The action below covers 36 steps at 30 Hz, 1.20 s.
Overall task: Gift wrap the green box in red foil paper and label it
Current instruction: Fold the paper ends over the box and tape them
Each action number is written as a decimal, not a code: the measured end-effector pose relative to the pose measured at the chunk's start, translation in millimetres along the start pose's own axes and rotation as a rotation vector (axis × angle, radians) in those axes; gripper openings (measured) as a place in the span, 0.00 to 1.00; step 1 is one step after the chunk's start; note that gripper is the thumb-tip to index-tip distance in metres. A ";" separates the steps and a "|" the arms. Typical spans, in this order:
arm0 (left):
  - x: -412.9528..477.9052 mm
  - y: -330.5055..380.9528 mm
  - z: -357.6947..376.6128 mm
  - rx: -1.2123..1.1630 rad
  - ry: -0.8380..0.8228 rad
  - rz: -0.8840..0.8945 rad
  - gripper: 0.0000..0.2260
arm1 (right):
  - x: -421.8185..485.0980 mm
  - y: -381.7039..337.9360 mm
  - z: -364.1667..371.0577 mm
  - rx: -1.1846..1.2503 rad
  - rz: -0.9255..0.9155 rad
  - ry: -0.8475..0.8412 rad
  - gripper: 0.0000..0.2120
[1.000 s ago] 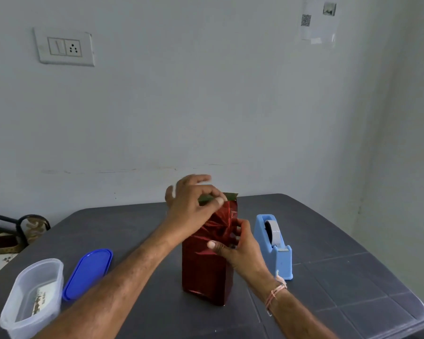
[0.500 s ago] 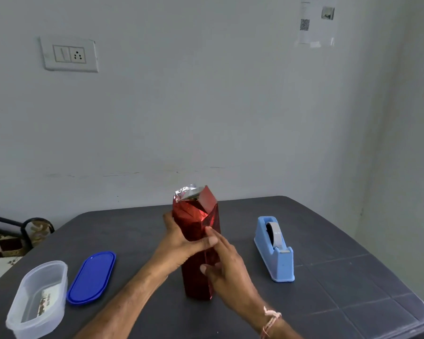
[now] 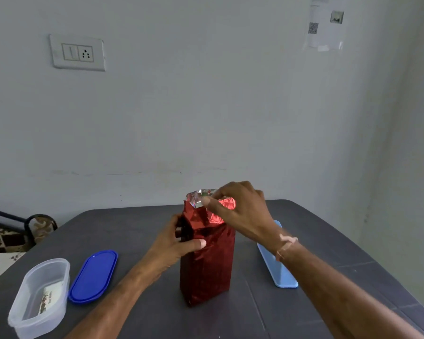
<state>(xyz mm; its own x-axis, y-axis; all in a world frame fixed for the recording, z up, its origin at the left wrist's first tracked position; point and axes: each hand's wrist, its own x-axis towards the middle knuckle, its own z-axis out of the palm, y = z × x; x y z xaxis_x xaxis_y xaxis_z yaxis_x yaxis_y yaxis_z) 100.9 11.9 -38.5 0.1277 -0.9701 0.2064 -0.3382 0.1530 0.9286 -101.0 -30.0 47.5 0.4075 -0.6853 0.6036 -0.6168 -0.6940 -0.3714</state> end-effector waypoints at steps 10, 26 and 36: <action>-1.1 -1.7 -14.8 0.001 -0.102 0.049 0.28 | 46.8 -50.2 24.3 -0.053 0.090 -0.198 0.15; -6.3 -13.0 -12.7 -0.132 -0.100 0.148 0.48 | -4.8 51.7 -8.1 0.488 0.135 -0.134 0.12; 7.8 0.7 -0.4 -0.036 -0.021 0.199 0.56 | 18.8 36.8 -24.0 0.268 -0.050 -0.281 0.05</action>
<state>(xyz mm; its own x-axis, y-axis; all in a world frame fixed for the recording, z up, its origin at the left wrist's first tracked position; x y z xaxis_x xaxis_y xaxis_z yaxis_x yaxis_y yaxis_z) 102.0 4.6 -36.0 0.0418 -0.9237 0.3807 -0.3215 0.3483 0.8805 -132.2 -63.1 62.1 0.6244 -0.6570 0.4225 -0.4090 -0.7358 -0.5398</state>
